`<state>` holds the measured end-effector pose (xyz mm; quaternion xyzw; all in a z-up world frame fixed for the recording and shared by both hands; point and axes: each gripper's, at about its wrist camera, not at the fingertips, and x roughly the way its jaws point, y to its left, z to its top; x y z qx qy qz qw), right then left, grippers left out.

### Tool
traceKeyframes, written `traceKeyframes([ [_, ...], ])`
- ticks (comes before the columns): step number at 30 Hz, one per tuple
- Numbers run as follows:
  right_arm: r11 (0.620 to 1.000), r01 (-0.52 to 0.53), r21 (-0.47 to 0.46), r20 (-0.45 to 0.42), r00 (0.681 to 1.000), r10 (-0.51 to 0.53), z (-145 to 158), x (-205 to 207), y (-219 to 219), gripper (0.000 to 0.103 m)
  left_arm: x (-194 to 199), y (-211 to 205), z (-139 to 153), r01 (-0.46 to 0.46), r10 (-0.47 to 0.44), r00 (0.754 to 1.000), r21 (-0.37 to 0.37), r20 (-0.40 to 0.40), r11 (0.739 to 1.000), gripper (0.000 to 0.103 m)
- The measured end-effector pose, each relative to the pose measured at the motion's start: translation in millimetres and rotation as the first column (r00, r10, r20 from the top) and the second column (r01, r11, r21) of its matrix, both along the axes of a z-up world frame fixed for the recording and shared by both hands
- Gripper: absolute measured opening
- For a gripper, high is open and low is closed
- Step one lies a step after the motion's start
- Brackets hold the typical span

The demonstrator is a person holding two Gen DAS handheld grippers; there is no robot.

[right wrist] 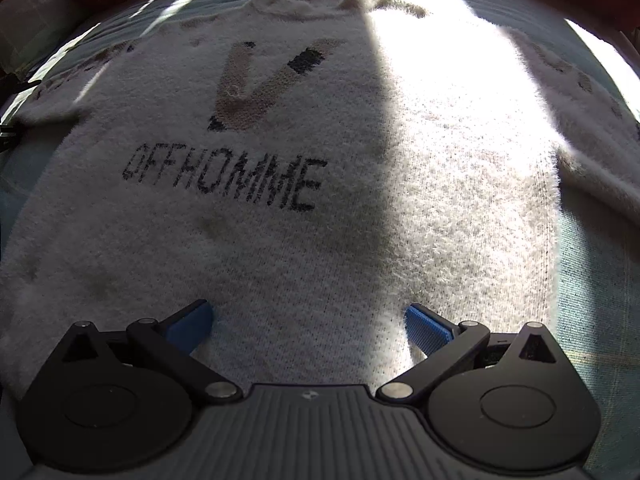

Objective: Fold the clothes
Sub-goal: 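Close the left gripper on the sleeve cuff, then lift the held sleeve and lay it across the sweater body with the left gripper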

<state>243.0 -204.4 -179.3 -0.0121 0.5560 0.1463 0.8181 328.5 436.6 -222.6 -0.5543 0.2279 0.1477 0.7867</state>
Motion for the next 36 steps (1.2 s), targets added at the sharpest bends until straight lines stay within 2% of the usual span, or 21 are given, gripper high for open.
traceKeyframes([
  [3, 1.0, 0.006, 0.001, 0.005, 1.0, -0.006, -0.4, -0.4, 0.0, 0.103, -5.1, -5.1, -3.1, -0.007, 0.006, 1.0, 0.02, 0.018, 1.0, 0.054],
  [7, 1.0, 0.007, 0.0, 0.006, 1.0, -0.007, -0.6, -1.2, -0.1, 0.103, 6.1, 2.8, -1.0, -0.033, 0.033, 0.999, 0.002, -0.01, 0.999, 0.053],
  [11, 1.0, 0.008, -0.006, 0.001, 1.0, -0.008, 0.1, -0.7, 1.1, 0.103, 12.7, -1.0, 4.0, -0.018, 0.02, 0.999, 0.051, -0.043, 0.999, 0.052],
  [13, 1.0, 0.009, -0.009, -0.001, 1.0, -0.009, 0.4, -0.5, 1.7, 0.103, 12.1, -4.0, 6.0, -0.015, 0.02, 0.998, 0.078, -0.065, 0.997, 0.045],
  [15, 1.0, 0.009, -0.012, -0.003, 1.0, -0.01, 0.7, -0.3, 2.3, 0.103, 12.9, -6.2, 9.1, -0.009, 0.022, 0.993, 0.11, -0.119, 0.994, 0.022],
  [17, 1.0, 0.011, -0.011, -0.003, 1.0, -0.011, 2.0, -0.5, 2.6, 0.103, 14.4, -7.5, 12.9, 0.0, 0.022, 0.986, 0.135, -0.163, 0.991, 0.014],
  [20, 1.0, 0.017, 0.006, 0.007, 1.0, -0.017, 9.5, -3.2, 1.3, 0.103, 18.0, -13.6, 23.1, 0.032, 0.01, 0.977, 0.19, -0.214, 0.981, 0.011],
  [25, 0.999, 0.027, 0.034, 0.023, 0.999, -0.028, 22.0, -7.7, -0.9, 0.103, 22.2, -30.1, 47.2, 0.091, -0.015, 0.968, 0.291, -0.251, 0.953, 0.009],
  [29, 0.998, 0.035, 0.057, 0.035, 0.999, -0.037, 32.1, -11.3, -2.7, 0.103, 23.1, -47.7, 76.2, 0.137, -0.048, 0.969, 0.364, -0.243, 0.921, 0.009],
  [33, 0.996, 0.04, 0.08, 0.051, 0.998, -0.044, 42.5, -16.0, -4.7, 0.103, 24.6, -74.7, 112.8, 0.19, -0.095, 0.969, 0.449, -0.226, 0.873, 0.009],
  [36, 0.995, 0.031, 0.091, 0.08, 0.996, -0.038, 53.2, -26.2, -7.7, 0.103, 25.9, -100.7, 139.3, 0.228, -0.128, 0.966, 0.515, -0.223, 0.826, 0.009],
])
